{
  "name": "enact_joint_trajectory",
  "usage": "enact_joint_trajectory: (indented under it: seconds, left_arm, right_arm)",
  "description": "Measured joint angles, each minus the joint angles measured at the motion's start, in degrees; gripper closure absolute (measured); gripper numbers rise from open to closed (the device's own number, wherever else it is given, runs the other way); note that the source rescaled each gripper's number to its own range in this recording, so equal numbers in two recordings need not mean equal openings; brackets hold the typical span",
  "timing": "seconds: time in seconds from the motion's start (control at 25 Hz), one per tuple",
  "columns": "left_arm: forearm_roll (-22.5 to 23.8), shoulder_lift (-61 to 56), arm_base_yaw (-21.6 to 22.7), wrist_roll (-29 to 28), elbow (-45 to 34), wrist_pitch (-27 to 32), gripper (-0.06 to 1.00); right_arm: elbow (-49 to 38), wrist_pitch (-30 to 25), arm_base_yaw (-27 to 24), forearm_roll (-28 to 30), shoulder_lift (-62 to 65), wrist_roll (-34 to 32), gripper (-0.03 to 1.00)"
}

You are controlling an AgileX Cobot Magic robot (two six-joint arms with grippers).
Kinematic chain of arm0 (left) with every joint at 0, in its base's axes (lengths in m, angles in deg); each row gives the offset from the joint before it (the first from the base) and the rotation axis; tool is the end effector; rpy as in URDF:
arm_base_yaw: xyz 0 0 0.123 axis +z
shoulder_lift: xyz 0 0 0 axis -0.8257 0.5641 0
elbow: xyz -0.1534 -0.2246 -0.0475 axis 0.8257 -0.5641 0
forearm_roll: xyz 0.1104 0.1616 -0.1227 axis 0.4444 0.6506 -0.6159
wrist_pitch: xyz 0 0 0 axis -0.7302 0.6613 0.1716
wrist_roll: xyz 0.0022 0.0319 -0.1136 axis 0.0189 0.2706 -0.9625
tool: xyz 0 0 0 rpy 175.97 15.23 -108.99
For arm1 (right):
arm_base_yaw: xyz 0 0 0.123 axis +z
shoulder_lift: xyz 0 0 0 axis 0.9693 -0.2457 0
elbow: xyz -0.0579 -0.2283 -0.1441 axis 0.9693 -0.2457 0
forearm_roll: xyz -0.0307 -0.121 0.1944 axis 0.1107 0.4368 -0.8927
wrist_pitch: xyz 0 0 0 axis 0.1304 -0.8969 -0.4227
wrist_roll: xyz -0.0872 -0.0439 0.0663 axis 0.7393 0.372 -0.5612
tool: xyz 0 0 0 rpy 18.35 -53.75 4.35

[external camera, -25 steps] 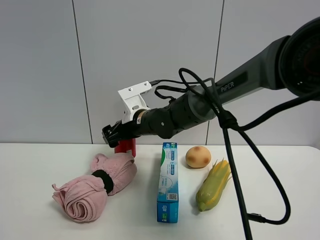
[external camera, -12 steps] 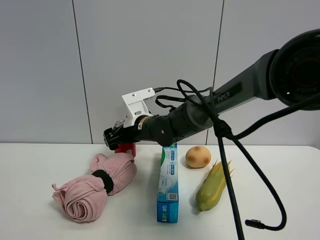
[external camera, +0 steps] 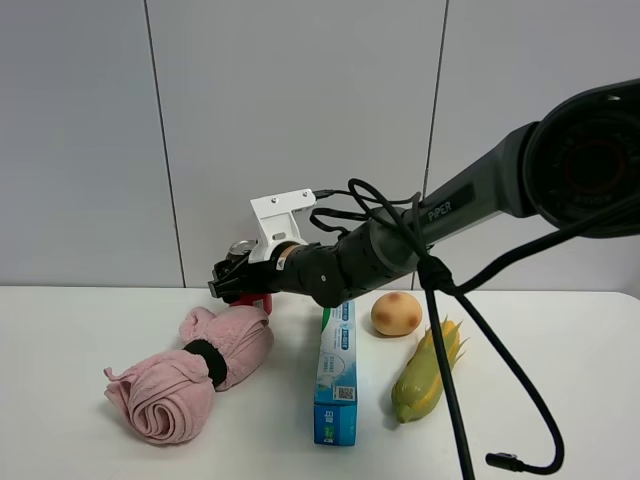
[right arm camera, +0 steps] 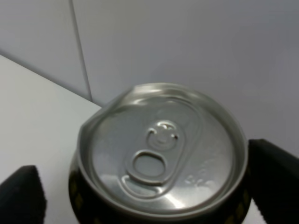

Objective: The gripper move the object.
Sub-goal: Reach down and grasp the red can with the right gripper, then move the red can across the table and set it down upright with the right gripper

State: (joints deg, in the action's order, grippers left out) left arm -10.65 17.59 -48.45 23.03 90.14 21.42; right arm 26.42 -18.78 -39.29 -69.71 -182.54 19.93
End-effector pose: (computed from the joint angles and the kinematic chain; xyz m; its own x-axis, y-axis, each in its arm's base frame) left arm 0.0077 0.0044 0.2583 -0.4306 -0.0685 -0.8999 -0.1577 0.9875 0.0003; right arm 0.4404 0.3258 0.0961 -0.2025 -0.1980 -0.9590 -0.6029 0.7969 -0.0372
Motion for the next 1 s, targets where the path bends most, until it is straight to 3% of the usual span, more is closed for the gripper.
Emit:
enact_joint_trajectory:
  seconds: [0.12, 0.16, 0.48, 0.8, 1.0]
  left_arm:
    - [0.00, 0.00, 0.00, 0.00, 0.00, 0.00, -0.06]
    - [0.00, 0.00, 0.00, 0.00, 0.00, 0.00, -0.06]
    - [0.00, 0.00, 0.00, 0.00, 0.00, 0.00, -0.06]
    - [0.00, 0.00, 0.00, 0.00, 0.00, 0.00, -0.06]
    - [0.00, 0.00, 0.00, 0.00, 0.00, 0.00, -0.06]
  right_arm:
    - [0.00, 0.59, 0.00, 0.00, 0.00, 0.00, 0.87]
    - [0.00, 0.71, 0.00, 0.00, 0.00, -0.07, 0.95]
    - [0.00, 0.47, 0.00, 0.00, 0.04, -1.40, 0.96]
    - [-0.24, -11.65, 0.00, 0.00, 5.70, -4.14, 0.96]
    - [-0.24, -16.10, 0.00, 0.00, 10.68, -4.42, 0.96]
